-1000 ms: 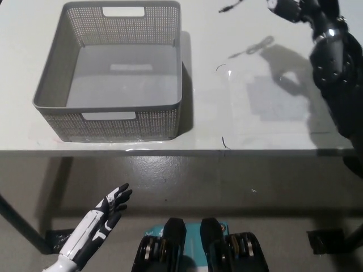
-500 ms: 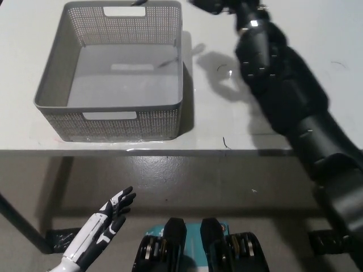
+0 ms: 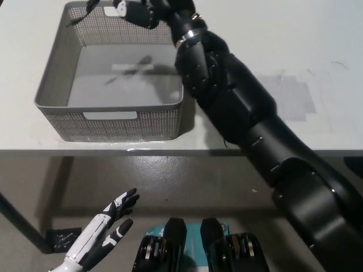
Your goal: Use the right hand to pick up a black power cord and place it into a container on the left hand side
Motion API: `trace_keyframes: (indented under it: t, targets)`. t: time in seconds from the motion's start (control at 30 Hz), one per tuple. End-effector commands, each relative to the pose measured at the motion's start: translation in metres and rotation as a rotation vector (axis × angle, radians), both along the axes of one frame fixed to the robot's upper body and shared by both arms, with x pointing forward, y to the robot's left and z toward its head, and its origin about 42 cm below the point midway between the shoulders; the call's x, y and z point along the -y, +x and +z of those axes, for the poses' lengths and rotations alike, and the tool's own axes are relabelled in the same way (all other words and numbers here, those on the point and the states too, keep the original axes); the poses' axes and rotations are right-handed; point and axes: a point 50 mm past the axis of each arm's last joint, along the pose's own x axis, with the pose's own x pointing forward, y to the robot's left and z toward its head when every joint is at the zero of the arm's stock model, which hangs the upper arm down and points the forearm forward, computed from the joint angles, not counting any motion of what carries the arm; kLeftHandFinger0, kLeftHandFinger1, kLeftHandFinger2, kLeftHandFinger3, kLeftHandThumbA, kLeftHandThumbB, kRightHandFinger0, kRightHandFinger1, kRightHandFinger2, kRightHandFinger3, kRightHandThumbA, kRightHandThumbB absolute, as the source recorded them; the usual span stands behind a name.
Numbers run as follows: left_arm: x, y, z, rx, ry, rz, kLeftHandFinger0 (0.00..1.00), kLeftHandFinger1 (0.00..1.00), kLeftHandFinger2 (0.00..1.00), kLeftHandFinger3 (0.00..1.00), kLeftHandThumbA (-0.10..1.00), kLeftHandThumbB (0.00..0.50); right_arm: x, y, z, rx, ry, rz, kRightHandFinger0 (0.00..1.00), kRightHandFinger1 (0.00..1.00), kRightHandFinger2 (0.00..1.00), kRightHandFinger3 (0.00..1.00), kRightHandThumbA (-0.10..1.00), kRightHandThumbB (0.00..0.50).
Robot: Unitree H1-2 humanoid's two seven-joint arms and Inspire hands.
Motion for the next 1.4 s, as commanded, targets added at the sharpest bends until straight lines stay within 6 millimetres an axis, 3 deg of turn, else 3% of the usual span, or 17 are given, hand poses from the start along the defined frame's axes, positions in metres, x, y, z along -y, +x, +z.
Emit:
trace_keyframes:
  t: [0.0, 0.13, 0.27, 0.37, 0.43, 0.5, 0.63, 0.7, 0.77, 0.8, 0.83, 0.87, 0.9, 0.93, 0.97, 1.27, 1.37]
  targets:
    - [-0.001, 0.005, 0.017, 0.063, 0.056, -0.038, 1.00, 1.00, 1.00, 1.00, 0.91, 0.425, -0.017, -0.005, 0.031, 0.069, -0.007, 0.016, 0.00, 0.25, 0.61, 0.51, -0.10, 0.169]
    - [-0.001, 0.008, 0.020, 0.065, 0.080, -0.042, 1.00, 1.00, 1.00, 1.00, 0.93, 0.432, -0.025, -0.003, 0.007, 0.015, -0.032, 0.001, 0.00, 0.24, 0.57, 0.48, -0.04, 0.168]
    - [0.001, 0.011, 0.022, 0.073, 0.100, -0.061, 1.00, 1.00, 1.00, 1.00, 0.94, 0.431, -0.033, -0.004, -0.031, -0.046, -0.076, 0.011, 0.00, 0.19, 0.51, 0.41, -0.10, 0.169]
    - [0.003, 0.012, 0.023, 0.074, 0.103, -0.072, 1.00, 1.00, 1.00, 1.00, 0.94, 0.432, -0.037, -0.006, -0.050, -0.087, -0.092, 0.015, 0.00, 0.18, 0.49, 0.42, -0.09, 0.147]
    - [0.003, 0.014, 0.025, 0.085, 0.105, -0.079, 1.00, 1.00, 1.00, 1.00, 0.92, 0.425, -0.040, -0.007, -0.061, -0.108, -0.102, 0.014, 0.00, 0.19, 0.53, 0.48, -0.10, 0.151]
    - [0.004, 0.017, 0.027, 0.099, 0.110, -0.081, 1.00, 1.00, 1.00, 1.00, 0.92, 0.425, -0.039, -0.007, -0.064, -0.107, -0.101, 0.016, 0.00, 0.20, 0.56, 0.50, -0.10, 0.143]
    - [0.007, 0.021, 0.028, 0.110, 0.125, -0.090, 1.00, 1.00, 1.00, 1.00, 0.91, 0.420, -0.037, -0.007, -0.076, -0.138, -0.111, 0.013, 0.00, 0.19, 0.49, 0.31, -0.10, 0.176]
    - [0.008, 0.021, 0.029, 0.108, 0.125, -0.095, 1.00, 1.00, 1.00, 1.00, 0.91, 0.420, -0.036, -0.008, -0.082, -0.142, -0.102, 0.024, 0.00, 0.16, 0.47, 0.26, -0.10, 0.153]
    - [0.008, 0.021, 0.029, 0.110, 0.124, -0.100, 1.00, 1.00, 1.00, 1.00, 0.91, 0.420, -0.034, -0.008, -0.084, -0.150, -0.095, 0.022, 0.00, 0.24, 0.55, 0.33, 0.00, 0.136]
    - [0.008, 0.021, 0.030, 0.112, 0.126, -0.103, 1.00, 1.00, 1.00, 1.00, 0.91, 0.419, -0.032, -0.007, -0.085, -0.158, -0.088, 0.022, 0.08, 0.34, 0.65, 0.43, 0.12, 0.132]
    - [0.008, 0.021, 0.030, 0.112, 0.127, -0.104, 1.00, 1.00, 1.00, 1.00, 0.91, 0.419, -0.032, -0.007, -0.085, -0.158, -0.087, 0.022, 0.08, 0.34, 0.65, 0.43, 0.12, 0.132]
    - [0.009, 0.022, 0.030, 0.111, 0.128, -0.106, 1.00, 1.00, 1.00, 1.00, 0.91, 0.417, -0.027, -0.003, -0.082, -0.192, -0.156, 0.042, 0.85, 1.00, 1.00, 1.00, 0.68, 0.287]
    - [0.009, 0.022, 0.030, 0.113, 0.132, -0.106, 1.00, 1.00, 1.00, 1.00, 0.91, 0.414, -0.025, -0.002, -0.081, -0.226, -0.181, 0.057, 1.00, 1.00, 1.00, 1.00, 0.86, 0.359]
    - [0.009, 0.022, 0.030, 0.115, 0.130, -0.106, 1.00, 1.00, 1.00, 1.00, 0.91, 0.411, -0.023, -0.001, -0.081, -0.251, -0.207, 0.058, 1.00, 1.00, 1.00, 1.00, 1.00, 0.477]
    - [0.009, 0.021, 0.030, 0.114, 0.129, -0.107, 1.00, 1.00, 1.00, 1.00, 0.90, 0.410, -0.022, -0.001, -0.081, -0.253, -0.215, 0.054, 1.00, 1.00, 1.00, 1.00, 1.00, 0.497]
    - [0.009, 0.021, 0.027, 0.101, 0.119, -0.109, 1.00, 1.00, 1.00, 1.00, 0.89, 0.417, 0.001, 0.004, -0.072, -0.263, -0.193, 0.044, 1.00, 1.00, 1.00, 1.00, 1.00, 0.500]
    - [0.007, 0.020, 0.026, 0.089, 0.133, -0.110, 1.00, 1.00, 1.00, 1.00, 0.91, 0.426, 0.012, 0.005, -0.059, -0.256, -0.119, 0.067, 1.00, 1.00, 1.00, 1.00, 1.00, 0.500]
